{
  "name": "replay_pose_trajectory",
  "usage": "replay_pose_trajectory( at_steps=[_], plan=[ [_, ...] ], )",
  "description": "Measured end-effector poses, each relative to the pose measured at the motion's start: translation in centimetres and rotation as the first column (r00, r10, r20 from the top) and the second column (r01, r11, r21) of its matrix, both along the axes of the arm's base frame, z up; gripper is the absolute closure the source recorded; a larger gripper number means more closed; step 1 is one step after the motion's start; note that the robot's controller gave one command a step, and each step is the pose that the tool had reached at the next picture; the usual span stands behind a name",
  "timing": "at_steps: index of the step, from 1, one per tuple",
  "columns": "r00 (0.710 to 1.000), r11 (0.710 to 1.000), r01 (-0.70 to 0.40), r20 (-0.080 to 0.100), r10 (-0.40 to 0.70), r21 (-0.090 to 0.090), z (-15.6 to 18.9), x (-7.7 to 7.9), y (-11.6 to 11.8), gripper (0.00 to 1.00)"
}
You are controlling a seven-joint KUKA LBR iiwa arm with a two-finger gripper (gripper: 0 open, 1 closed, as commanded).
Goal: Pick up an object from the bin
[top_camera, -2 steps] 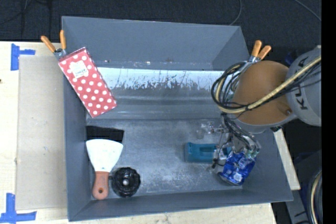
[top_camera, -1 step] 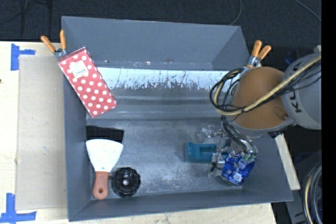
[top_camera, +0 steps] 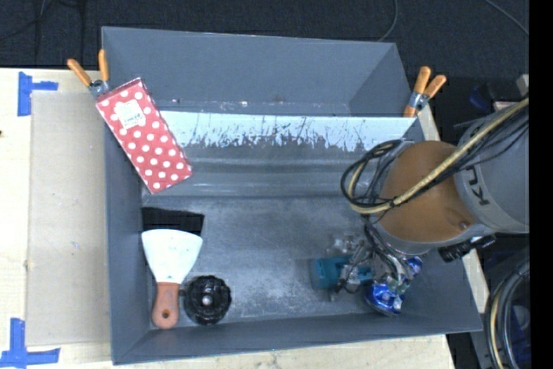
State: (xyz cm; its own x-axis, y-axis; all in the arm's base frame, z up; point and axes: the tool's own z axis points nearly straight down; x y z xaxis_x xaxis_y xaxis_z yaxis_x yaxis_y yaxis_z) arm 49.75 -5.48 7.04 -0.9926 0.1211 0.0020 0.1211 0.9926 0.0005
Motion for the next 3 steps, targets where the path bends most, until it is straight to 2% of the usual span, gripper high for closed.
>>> replay_pose_trajectory(
  at_steps=[2, 3],
  plan=[
    [1.0, 1.0, -0.009, -0.002, 0.009, 0.0, 0.1, -0.1, 0.0, 1.0],
    [0.999, 0.999, -0.033, -0.003, 0.033, 0.0, 1.2, -0.3, 0.1, 1.0]
  ],
)
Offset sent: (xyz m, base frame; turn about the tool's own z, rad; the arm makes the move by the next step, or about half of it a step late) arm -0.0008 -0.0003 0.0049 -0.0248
